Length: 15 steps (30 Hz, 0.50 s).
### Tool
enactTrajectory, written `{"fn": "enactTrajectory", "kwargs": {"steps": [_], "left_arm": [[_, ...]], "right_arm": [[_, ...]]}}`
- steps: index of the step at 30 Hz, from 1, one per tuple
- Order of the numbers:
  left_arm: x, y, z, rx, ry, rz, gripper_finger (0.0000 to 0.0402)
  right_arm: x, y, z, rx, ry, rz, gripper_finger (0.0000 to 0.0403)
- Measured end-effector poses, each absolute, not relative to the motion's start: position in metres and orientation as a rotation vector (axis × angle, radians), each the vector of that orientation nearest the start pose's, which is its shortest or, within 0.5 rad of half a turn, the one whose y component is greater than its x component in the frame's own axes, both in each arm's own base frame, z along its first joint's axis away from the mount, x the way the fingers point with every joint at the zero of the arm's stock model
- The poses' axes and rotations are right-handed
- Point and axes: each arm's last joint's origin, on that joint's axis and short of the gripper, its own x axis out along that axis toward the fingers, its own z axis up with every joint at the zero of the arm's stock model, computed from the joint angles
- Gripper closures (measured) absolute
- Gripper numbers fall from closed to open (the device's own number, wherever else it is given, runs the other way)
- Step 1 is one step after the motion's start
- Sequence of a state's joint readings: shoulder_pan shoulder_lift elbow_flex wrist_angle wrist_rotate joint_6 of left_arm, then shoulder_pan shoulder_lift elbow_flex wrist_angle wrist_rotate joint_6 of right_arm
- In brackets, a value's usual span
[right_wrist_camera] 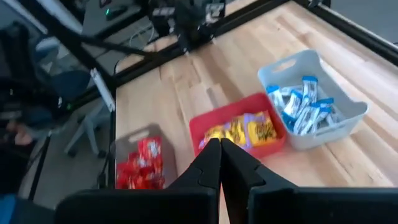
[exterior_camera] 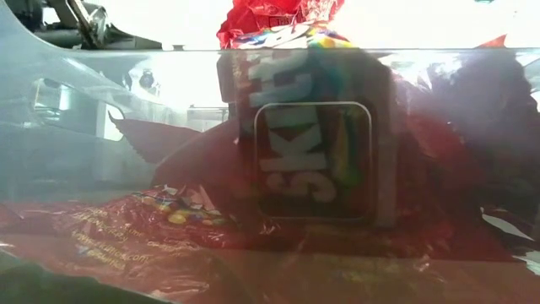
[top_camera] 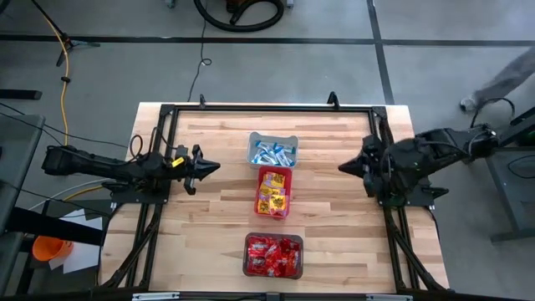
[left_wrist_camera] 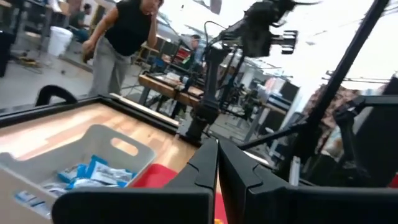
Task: Sort candy
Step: Return to Home Position
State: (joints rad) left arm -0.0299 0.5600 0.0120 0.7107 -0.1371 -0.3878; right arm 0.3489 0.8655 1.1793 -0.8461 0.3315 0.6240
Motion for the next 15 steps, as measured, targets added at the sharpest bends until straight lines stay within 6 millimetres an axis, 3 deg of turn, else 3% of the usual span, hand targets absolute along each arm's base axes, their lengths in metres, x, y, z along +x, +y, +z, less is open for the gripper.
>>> {"fn": "enactTrajectory", "kwargs": {"steps": [11, 15], "left_arm": [[0.133, 0.001, 0.173, -0.396, -0.084, 0.125, 0.0401], [0.133, 0.001, 0.170, -0.393, -0.057, 0.130, 0.0401]], "right_arm": [[0.092, 0.082, 0.385, 0.290, 0.459, -0.033, 0.0403], [0.078, 0.099, 0.363, 0.201, 0.386, -0.018, 0.0403]]}}
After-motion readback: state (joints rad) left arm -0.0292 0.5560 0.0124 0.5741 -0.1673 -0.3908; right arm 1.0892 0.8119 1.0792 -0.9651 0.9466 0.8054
